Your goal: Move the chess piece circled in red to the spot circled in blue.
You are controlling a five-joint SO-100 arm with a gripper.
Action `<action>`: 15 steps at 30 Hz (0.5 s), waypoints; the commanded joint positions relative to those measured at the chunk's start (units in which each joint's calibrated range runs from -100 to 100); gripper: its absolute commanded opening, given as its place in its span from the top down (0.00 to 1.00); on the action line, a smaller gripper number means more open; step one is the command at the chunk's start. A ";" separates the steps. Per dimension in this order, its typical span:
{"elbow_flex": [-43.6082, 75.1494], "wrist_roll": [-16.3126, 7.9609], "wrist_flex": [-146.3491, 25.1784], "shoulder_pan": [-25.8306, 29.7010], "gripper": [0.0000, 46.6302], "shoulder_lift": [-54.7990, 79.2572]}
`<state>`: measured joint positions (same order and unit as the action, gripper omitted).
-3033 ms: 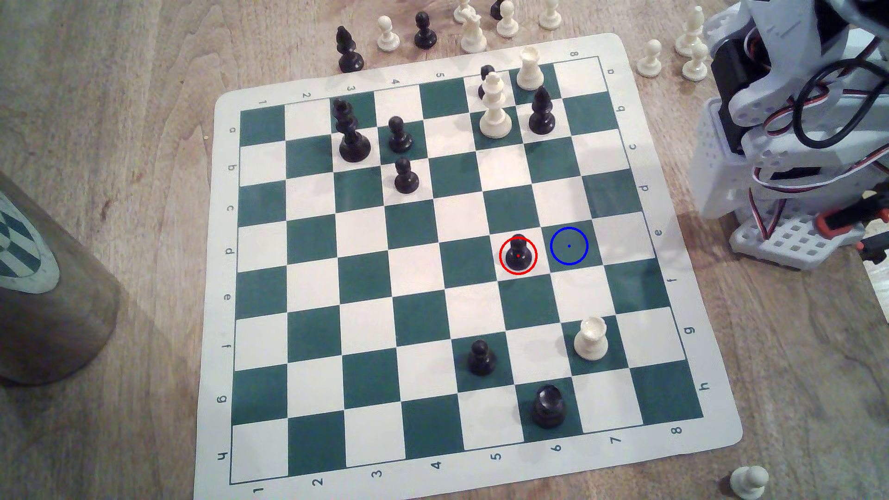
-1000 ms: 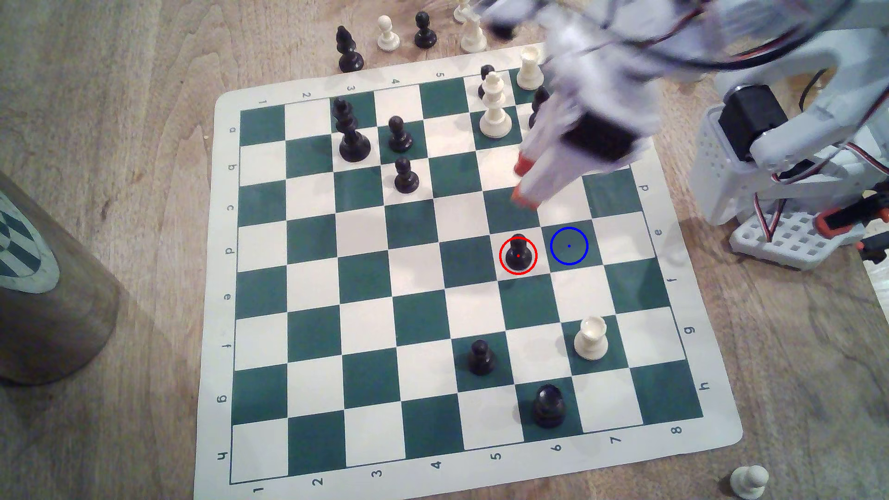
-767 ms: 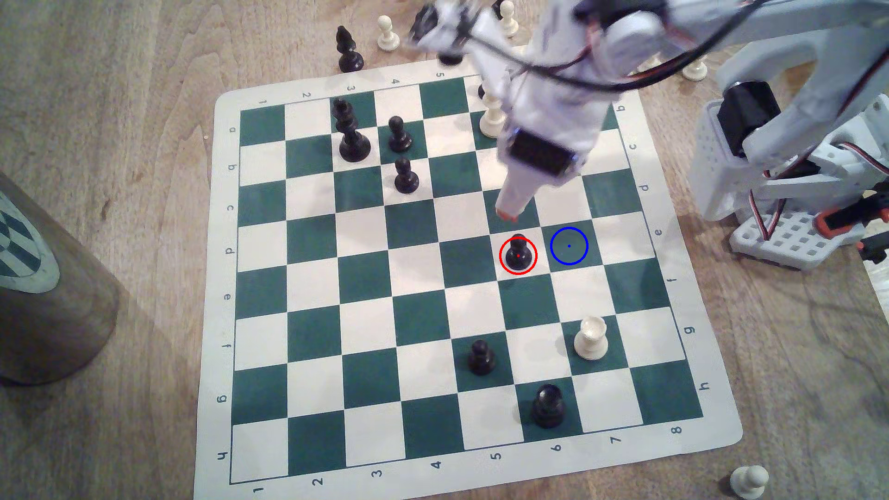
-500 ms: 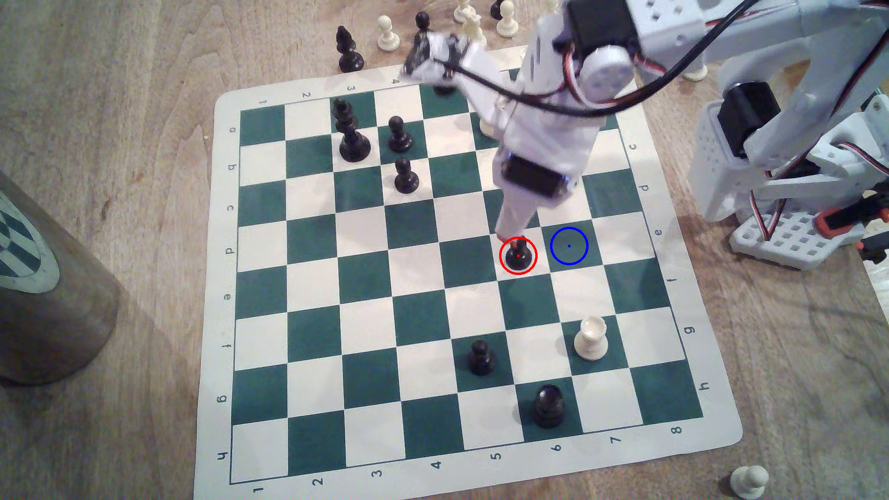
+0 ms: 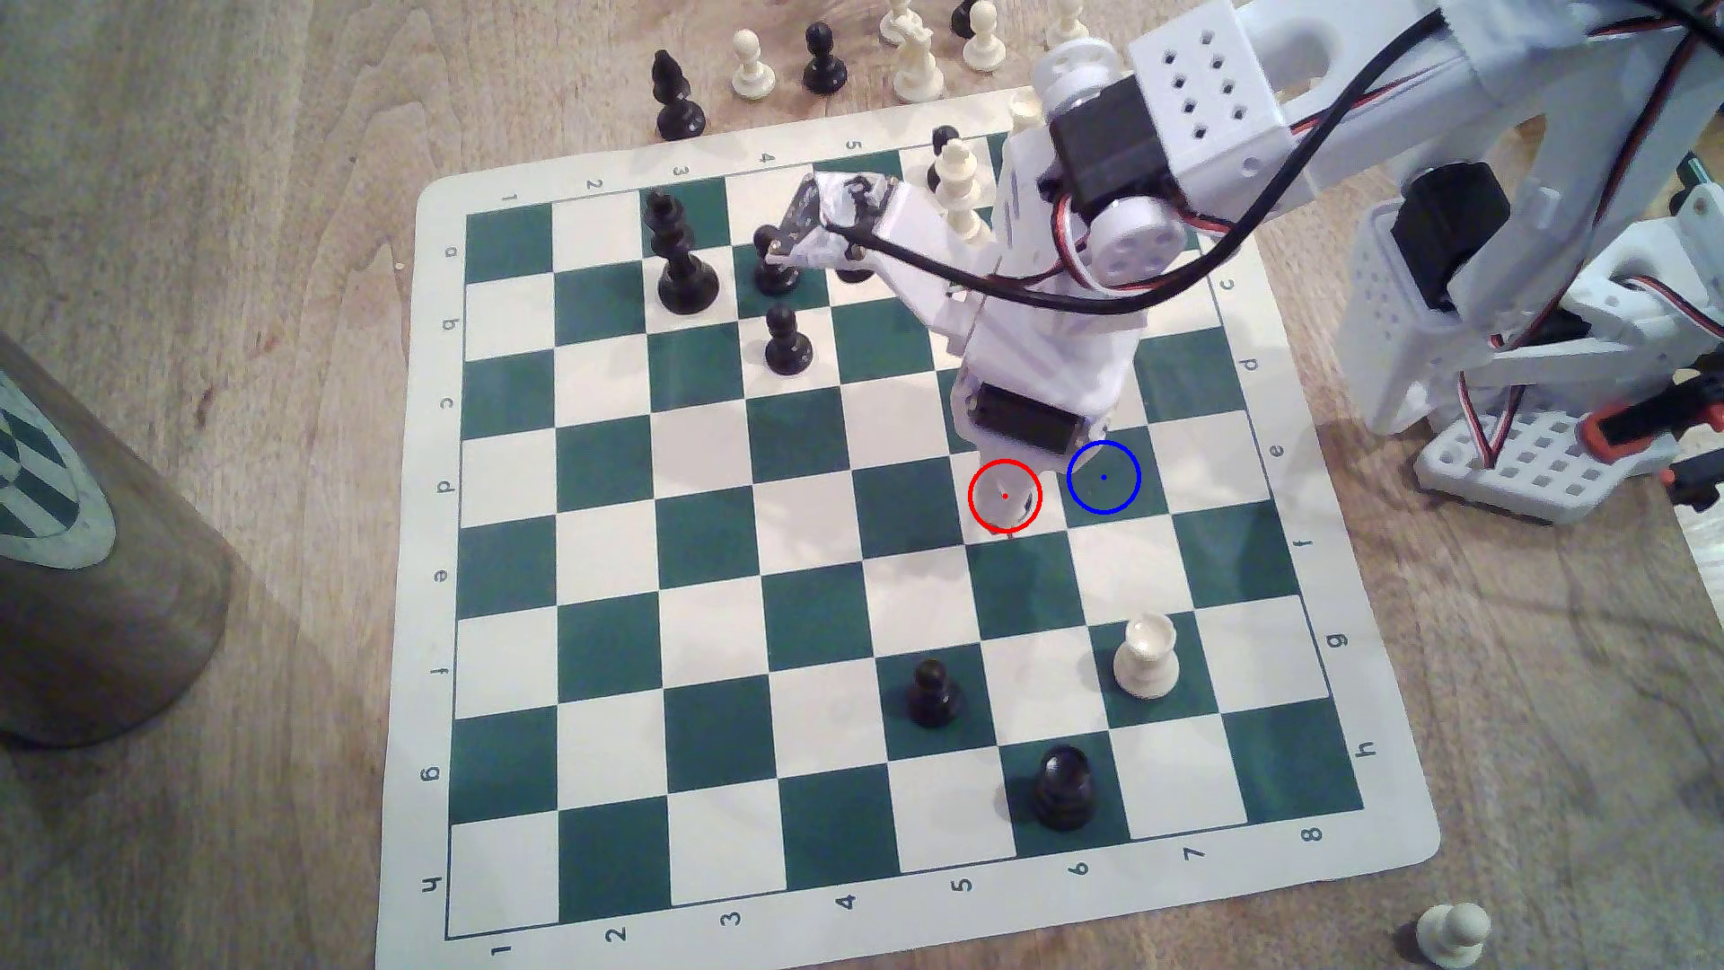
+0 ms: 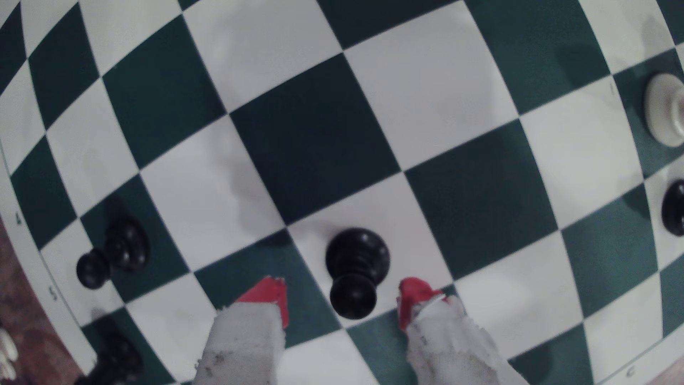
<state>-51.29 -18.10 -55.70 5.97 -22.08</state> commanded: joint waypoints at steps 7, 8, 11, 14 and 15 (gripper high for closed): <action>0.52 -0.05 1.89 0.09 0.72 0.69; 0.52 -0.20 2.30 0.24 0.74 0.94; 0.52 -0.34 2.79 0.32 0.78 1.28; 0.52 -0.34 2.87 0.32 0.78 1.28; 0.52 -0.29 2.87 0.40 0.77 1.53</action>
<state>-51.29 -18.10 -53.23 5.97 -20.32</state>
